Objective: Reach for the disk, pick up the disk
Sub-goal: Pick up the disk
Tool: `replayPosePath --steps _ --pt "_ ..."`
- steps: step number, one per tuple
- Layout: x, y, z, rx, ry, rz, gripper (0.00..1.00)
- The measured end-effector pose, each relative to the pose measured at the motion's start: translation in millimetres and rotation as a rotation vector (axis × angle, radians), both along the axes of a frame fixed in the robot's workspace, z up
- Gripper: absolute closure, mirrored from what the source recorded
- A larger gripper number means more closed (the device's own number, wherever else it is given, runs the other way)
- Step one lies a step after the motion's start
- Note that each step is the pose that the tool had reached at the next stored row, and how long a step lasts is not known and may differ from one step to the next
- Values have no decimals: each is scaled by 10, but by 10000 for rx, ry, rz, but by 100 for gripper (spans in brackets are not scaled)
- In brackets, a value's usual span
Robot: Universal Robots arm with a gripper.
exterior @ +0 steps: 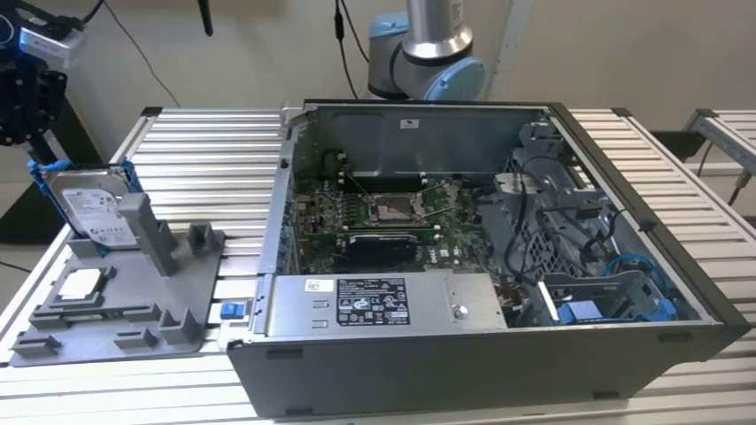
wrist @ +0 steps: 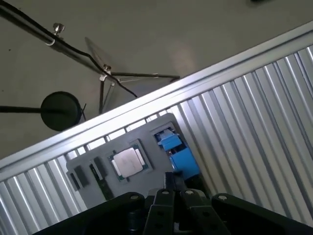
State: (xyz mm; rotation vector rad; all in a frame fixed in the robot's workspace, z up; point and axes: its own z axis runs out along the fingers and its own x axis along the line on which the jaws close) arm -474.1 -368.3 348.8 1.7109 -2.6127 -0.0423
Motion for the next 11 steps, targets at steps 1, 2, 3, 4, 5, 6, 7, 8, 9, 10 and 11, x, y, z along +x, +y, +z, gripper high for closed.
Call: replayPosePath --steps 1,2,3,4,5,6,7,8,9,10,11 --pt "0 0 0 0 -1 184 100" --pt "0 0 0 0 -2 370 100" --pt "0 0 0 0 -4 544 100" --pt "0 0 0 -1 -9 729 100" --pt "0 0 0 -1 -17 915 100" --pt "0 0 -1 -1 -27 1100 100" --pt "0 0 -2 -2 -36 1269 100" --pt "0 1 -3 -2 -44 1437 100" --pt "0 8 -7 -1 -50 1546 100" --pt "0 24 -9 -1 -50 1602 100" --pt "0 41 -11 -2 -49 1645 100"
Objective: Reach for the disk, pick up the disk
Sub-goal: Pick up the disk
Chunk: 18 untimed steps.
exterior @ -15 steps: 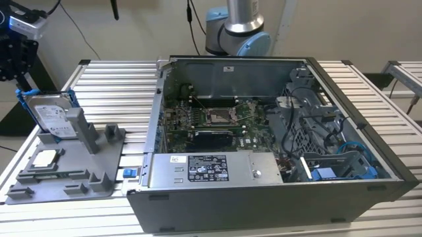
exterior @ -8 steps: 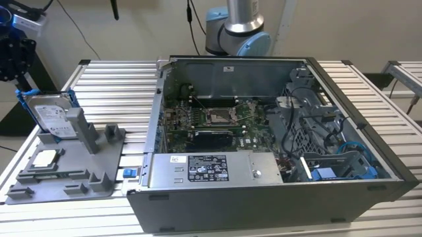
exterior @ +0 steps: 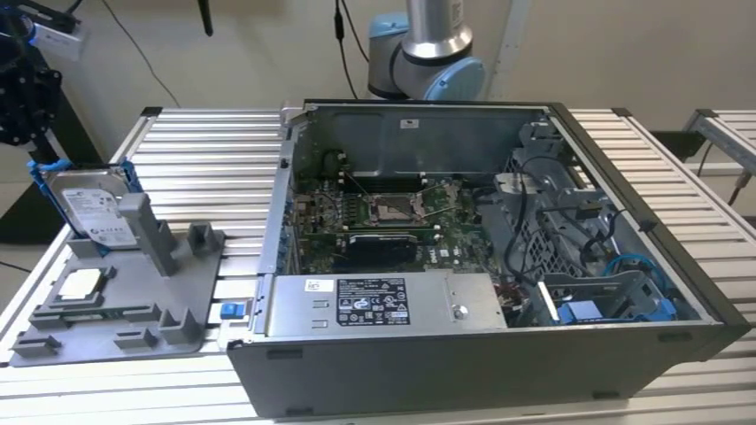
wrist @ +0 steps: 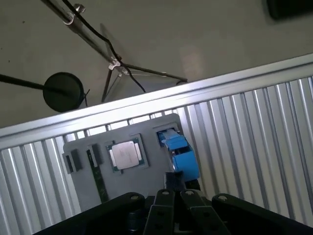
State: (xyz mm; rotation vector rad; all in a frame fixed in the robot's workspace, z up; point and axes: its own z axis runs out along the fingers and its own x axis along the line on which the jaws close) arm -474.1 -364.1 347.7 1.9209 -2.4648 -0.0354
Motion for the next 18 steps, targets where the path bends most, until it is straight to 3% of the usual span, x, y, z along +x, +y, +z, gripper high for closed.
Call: replayPosePath --steps 2,6,7,10,18 --pt "0 41 -5 1 0 76 100" --pt "0 47 -6 -44 0 95 100" --pt "0 48 -6 -53 0 94 0" --pt "1 49 -23 -61 -1 102 0" --pt "0 74 -161 -61 -2 638 0"
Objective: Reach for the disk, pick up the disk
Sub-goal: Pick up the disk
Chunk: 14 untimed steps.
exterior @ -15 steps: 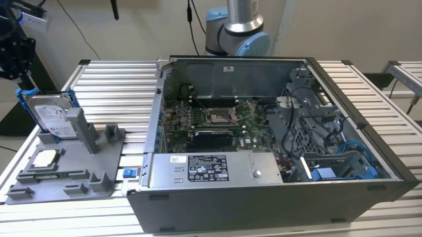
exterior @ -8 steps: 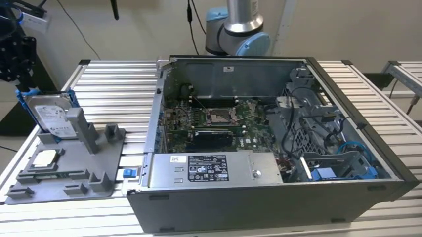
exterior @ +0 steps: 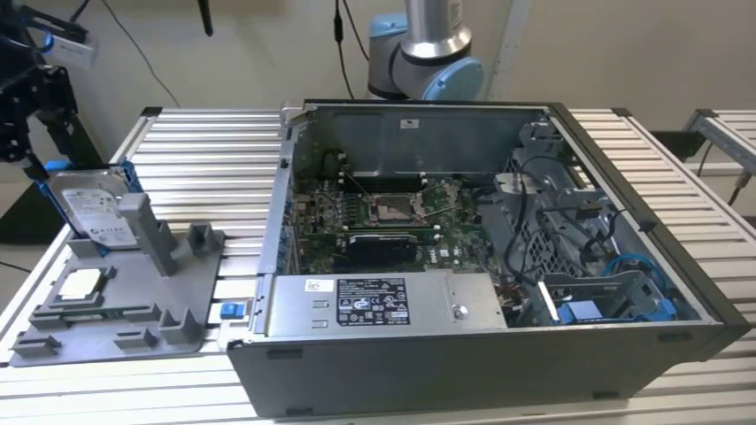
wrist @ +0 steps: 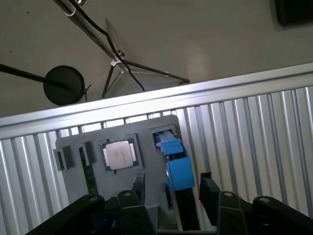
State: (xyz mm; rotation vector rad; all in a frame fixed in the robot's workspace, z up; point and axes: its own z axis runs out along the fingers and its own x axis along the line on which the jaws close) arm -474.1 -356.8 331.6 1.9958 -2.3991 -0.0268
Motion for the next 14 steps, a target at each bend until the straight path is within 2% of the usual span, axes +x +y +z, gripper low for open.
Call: replayPosePath --steps 7,14 --pt "-1 30 -128 0 -16 546 0" --pt "-36 44 -255 1 -54 864 0"
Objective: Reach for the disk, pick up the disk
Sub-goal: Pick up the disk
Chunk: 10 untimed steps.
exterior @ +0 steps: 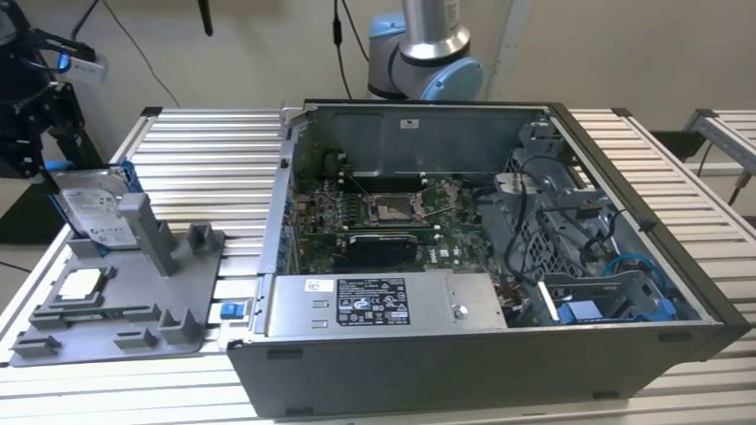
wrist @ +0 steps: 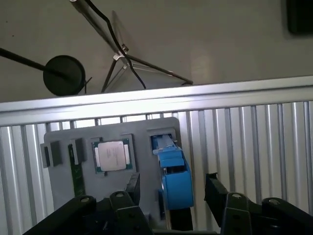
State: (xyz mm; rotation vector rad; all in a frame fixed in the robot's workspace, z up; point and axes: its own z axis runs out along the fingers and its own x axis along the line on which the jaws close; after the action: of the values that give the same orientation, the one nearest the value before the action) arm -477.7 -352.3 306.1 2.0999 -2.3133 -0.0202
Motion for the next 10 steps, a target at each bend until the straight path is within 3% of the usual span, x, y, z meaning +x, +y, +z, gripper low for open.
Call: replayPosePath --steps 10 --pt "-9 16 -182 -1 -14 361 0"
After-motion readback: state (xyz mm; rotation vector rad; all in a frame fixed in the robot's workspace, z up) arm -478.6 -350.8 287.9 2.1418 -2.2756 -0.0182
